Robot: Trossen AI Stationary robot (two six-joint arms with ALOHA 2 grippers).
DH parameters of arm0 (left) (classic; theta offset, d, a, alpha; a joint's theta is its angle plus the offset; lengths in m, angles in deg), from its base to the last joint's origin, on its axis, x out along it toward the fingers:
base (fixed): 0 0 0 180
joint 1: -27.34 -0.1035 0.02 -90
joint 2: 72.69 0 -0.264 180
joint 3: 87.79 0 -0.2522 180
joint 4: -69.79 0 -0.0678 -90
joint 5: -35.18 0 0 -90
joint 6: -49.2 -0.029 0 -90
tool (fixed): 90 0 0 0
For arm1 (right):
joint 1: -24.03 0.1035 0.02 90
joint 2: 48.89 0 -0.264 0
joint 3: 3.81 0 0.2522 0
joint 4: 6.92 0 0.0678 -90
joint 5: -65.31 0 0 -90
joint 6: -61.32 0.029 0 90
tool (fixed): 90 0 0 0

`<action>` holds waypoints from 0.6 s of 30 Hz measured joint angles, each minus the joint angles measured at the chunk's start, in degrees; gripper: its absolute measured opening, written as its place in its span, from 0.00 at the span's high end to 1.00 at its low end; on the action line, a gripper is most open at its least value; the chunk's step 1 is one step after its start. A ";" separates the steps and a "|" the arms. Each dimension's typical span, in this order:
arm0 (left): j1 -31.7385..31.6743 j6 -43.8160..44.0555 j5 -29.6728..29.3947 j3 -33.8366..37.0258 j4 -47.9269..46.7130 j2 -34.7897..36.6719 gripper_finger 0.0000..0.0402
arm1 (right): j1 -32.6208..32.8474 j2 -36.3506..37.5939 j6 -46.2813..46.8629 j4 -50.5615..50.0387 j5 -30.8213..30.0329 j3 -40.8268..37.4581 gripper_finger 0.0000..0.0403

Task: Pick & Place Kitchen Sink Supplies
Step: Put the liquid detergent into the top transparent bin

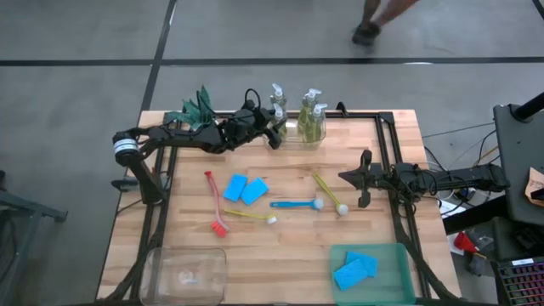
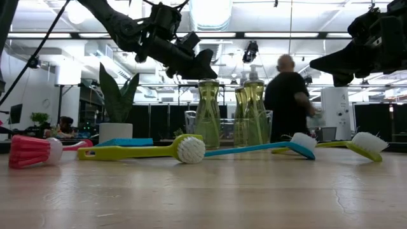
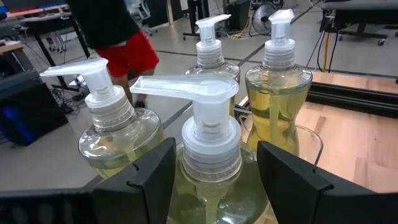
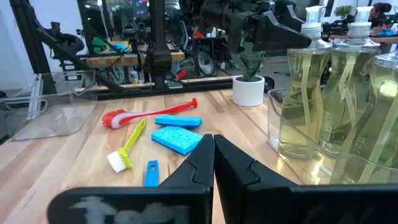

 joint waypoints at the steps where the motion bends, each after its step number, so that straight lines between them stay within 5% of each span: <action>1: 0.00 0.30 0.03 0.00 0.02 0.00 0.46 | -0.01 0.00 0.02 0.01 0.01 0.00 0.98; 11: -0.23 0.55 0.31 0.00 -0.59 0.11 0.45 | -0.01 0.04 0.01 0.01 0.00 -0.01 0.98; 18: -0.52 1.05 -0.07 0.00 -2.17 1.06 0.31 | 0.00 0.04 -0.04 0.00 0.02 0.00 0.98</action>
